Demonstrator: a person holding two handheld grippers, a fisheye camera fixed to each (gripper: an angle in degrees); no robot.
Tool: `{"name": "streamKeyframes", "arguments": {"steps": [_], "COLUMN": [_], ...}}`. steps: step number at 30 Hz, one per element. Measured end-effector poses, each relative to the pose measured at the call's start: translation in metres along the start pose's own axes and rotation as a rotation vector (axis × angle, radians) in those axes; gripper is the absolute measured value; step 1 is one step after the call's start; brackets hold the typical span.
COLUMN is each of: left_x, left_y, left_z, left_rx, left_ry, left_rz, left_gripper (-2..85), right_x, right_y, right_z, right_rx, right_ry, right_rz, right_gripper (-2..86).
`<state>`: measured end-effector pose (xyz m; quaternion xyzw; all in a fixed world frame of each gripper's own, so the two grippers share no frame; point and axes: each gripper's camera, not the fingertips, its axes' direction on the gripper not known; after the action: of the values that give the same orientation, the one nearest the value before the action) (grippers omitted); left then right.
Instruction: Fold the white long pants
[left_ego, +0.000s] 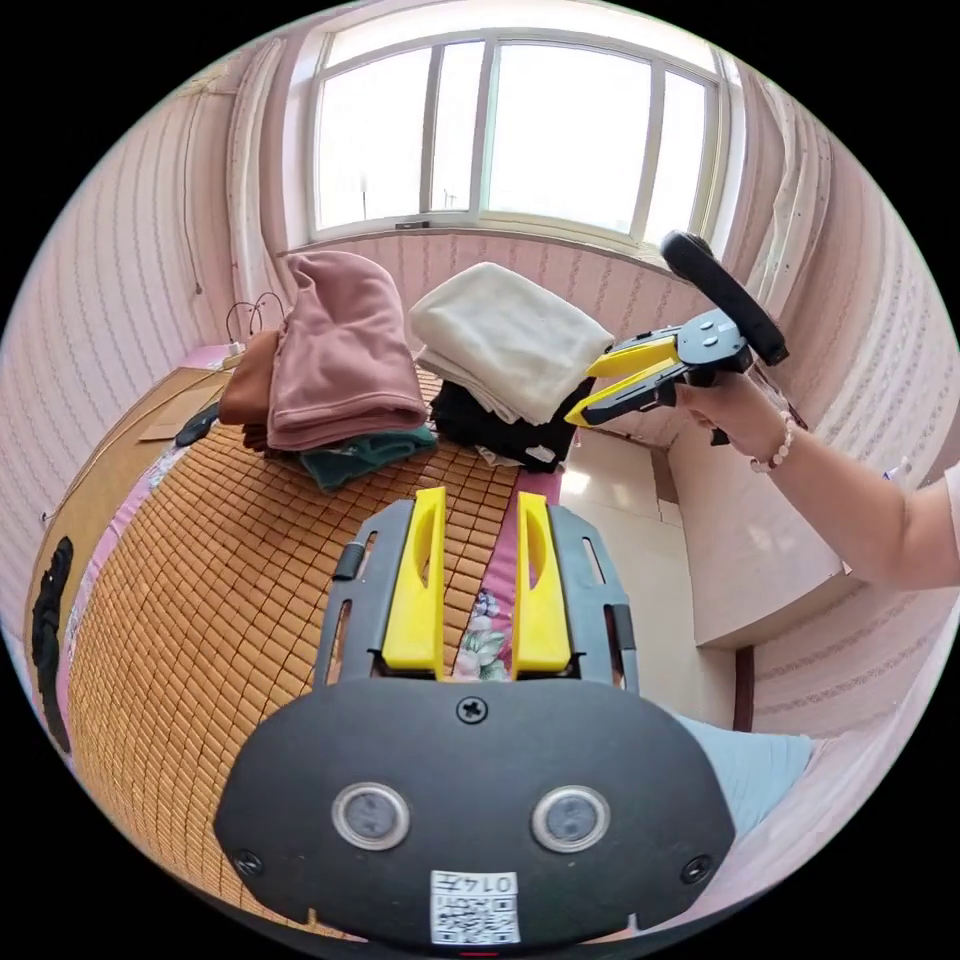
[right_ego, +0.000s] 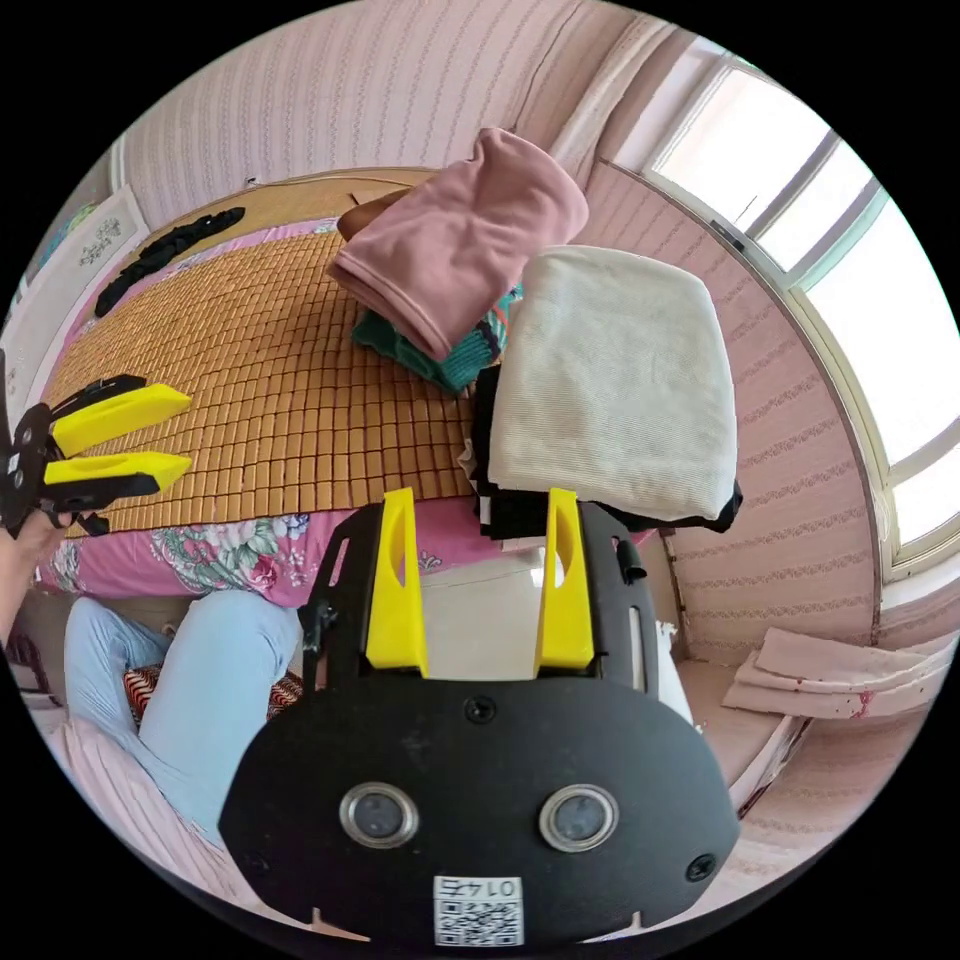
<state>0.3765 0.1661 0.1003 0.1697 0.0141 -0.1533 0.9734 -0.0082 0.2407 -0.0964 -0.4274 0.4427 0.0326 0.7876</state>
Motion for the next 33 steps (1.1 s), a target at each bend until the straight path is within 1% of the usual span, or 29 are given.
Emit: {"name": "streamKeyframes", "arguments": {"steps": [4, 7, 9, 13, 18, 21, 25, 28, 31, 32, 33], "left_x": [-0.004, -0.011, -0.010, -0.007, -0.004, -0.008, -0.006, -0.018, -0.027, -0.031, -0.035], "left_y": [-0.049, -0.079, -0.093, -0.096, -0.088, -0.089, -0.089, -0.083, -0.074, -0.072, -0.069], "left_z": [0.079, 0.135, 0.175, 0.226, 0.281, 0.293, 0.302, 0.303, 0.288, 0.281, 0.275], "left_rx": [-0.020, -0.048, -0.084, -0.129, -0.185, -0.159, -0.160, -0.148, -0.099, -0.078, -0.065], "left_ry": [0.032, 0.056, 0.064, 0.087, 0.112, 0.163, 0.161, 0.196, 0.217, 0.227, 0.224], "left_rz": [0.027, 0.025, 0.062, 0.092, 0.113, 0.048, 0.088, 0.024, -0.017, -0.022, -0.034], "left_gripper": [10.4, 10.8, 11.3, 12.0, 12.1, 11.6, 11.6, 13.2, 15.5, 15.8, 15.9], "right_x": [0.040, 0.060, 0.065, 0.076, 0.104, 0.113, 0.117, 0.116, 0.126, 0.136, 0.145], "right_y": [-0.028, -0.049, -0.059, -0.068, -0.070, -0.069, -0.068, -0.063, -0.053, -0.048, -0.041], "right_z": [0.021, 0.040, 0.046, 0.040, 0.019, 0.009, -0.002, -0.016, -0.041, -0.052, -0.064], "right_rx": [-0.072, -0.133, -0.152, -0.153, -0.131, -0.130, -0.125, -0.106, -0.037, -0.001, 0.046], "right_ry": [0.023, 0.022, 0.082, 0.100, 0.049, 0.030, 0.045, 0.052, 0.013, -0.027, -0.023], "right_rz": [0.069, 0.087, 0.063, 0.041, 0.039, 0.039, 0.024, -0.013, 0.000, 0.029, 0.063], "right_gripper": [22.2, 21.4, 19.8, 18.2, 15.6, 14.5, 12.7, 8.0, 4.0, 2.5, 1.0]}}
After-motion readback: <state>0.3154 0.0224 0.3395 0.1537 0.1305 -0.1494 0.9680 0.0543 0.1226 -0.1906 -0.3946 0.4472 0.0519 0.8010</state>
